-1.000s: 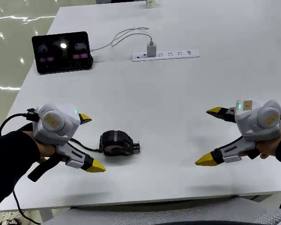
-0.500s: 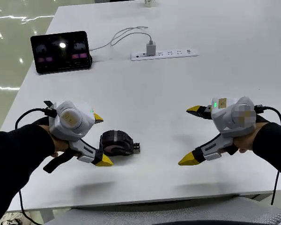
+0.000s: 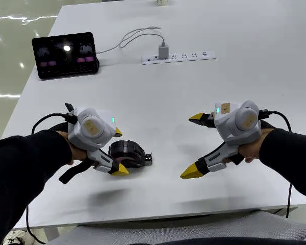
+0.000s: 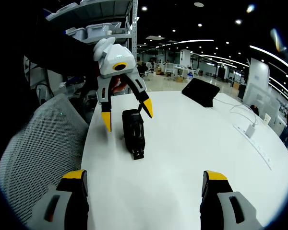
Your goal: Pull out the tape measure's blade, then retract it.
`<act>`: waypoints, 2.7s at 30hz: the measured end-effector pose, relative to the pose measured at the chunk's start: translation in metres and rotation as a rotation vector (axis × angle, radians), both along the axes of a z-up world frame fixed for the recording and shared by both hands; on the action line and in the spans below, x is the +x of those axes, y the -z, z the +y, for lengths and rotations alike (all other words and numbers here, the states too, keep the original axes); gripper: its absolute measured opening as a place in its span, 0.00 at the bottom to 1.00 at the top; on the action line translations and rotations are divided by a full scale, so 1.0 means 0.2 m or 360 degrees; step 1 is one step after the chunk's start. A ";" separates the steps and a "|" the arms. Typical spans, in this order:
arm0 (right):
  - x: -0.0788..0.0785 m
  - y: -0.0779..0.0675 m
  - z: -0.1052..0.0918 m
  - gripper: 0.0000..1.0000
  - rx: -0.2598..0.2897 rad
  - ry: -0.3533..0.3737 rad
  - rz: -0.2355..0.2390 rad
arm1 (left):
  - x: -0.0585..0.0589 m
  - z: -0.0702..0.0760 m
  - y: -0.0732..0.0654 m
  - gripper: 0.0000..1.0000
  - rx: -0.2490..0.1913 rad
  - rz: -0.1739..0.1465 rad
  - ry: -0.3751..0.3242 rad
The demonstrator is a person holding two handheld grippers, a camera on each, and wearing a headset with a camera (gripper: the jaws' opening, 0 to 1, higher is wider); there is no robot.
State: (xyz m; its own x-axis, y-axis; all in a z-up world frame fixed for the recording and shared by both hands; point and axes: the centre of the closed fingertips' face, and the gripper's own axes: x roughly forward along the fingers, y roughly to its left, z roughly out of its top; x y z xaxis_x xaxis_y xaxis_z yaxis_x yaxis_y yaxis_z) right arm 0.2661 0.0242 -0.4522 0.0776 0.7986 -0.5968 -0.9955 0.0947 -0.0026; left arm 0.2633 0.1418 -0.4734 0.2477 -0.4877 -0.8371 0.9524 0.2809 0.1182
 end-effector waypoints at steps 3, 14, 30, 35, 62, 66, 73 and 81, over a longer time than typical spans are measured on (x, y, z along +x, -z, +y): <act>0.02 0.02 0.01 0.99 0.0002 0.0014 0.0012 | 0.01 -0.01 0.01 0.56 0.0005 0.0010 0.0002; 0.03 0.06 0.09 0.99 -0.0001 0.0010 0.0048 | 0.01 -0.04 0.06 0.48 0.0081 0.0017 0.0073; 0.05 0.14 0.21 0.99 -0.0013 0.0003 0.0083 | 0.02 -0.03 0.11 0.32 0.0195 0.0010 0.0200; 0.06 0.16 0.26 0.99 0.0004 -0.0002 0.0068 | 0.02 -0.03 0.11 0.32 0.0190 0.0035 0.0170; 0.02 0.27 0.37 0.45 -0.0097 -0.0150 0.0053 | 0.03 -0.04 0.12 0.32 0.0178 0.0048 0.0137; 0.00 0.29 0.38 0.40 -0.0137 -0.0190 0.0051 | 0.03 -0.04 0.12 0.32 0.0177 0.0044 0.0130; -0.02 0.33 0.42 0.31 -0.0159 -0.0219 0.0047 | 0.03 -0.04 0.12 0.32 0.0174 0.0039 0.0126; -0.01 0.35 0.43 0.17 -0.0199 -0.0265 -0.0004 | 0.03 -0.04 0.12 0.32 0.0169 0.0042 0.0127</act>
State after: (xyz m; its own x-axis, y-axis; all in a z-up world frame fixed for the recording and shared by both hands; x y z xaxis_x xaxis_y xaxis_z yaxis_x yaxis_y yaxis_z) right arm 0.2631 0.1104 -0.5218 -0.0479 0.7200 -0.6923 -0.9974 -0.0724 -0.0064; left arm 0.2690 0.1333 -0.4975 0.1889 -0.4134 -0.8907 0.9744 0.1912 0.1179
